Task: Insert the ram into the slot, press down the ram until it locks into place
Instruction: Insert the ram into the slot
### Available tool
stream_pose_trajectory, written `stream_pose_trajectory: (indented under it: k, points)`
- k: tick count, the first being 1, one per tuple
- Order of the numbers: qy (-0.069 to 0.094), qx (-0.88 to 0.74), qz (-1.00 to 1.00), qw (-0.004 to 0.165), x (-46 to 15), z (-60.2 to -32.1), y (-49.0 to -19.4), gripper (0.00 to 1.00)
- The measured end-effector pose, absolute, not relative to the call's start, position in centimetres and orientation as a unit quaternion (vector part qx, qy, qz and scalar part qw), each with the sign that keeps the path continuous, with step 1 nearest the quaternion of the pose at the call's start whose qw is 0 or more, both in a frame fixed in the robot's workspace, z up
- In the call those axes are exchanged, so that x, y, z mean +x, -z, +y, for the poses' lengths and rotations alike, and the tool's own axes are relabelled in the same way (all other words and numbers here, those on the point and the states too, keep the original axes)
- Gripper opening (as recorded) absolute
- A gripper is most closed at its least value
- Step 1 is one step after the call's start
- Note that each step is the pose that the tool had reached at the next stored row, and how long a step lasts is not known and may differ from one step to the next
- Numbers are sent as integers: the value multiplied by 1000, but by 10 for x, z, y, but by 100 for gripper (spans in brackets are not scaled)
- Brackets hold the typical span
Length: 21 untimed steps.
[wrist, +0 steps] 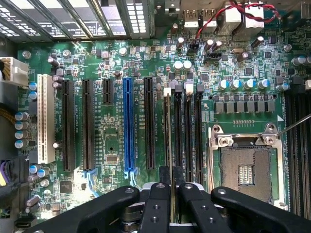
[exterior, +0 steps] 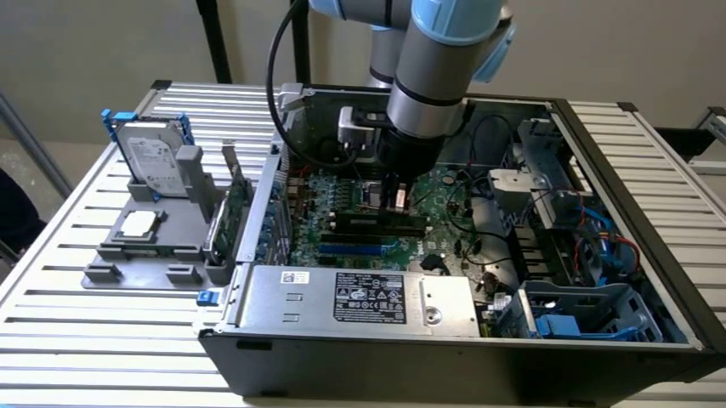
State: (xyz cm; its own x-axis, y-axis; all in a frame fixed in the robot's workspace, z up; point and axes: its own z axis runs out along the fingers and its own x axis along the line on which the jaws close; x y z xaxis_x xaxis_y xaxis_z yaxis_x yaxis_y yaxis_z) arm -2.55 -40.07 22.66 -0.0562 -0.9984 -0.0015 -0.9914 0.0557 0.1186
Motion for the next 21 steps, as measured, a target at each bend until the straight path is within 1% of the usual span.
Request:
stream_pose_trajectory:
  k: [21]
  points:
    - [44,684,-727,42,-25,-400,-224,14]
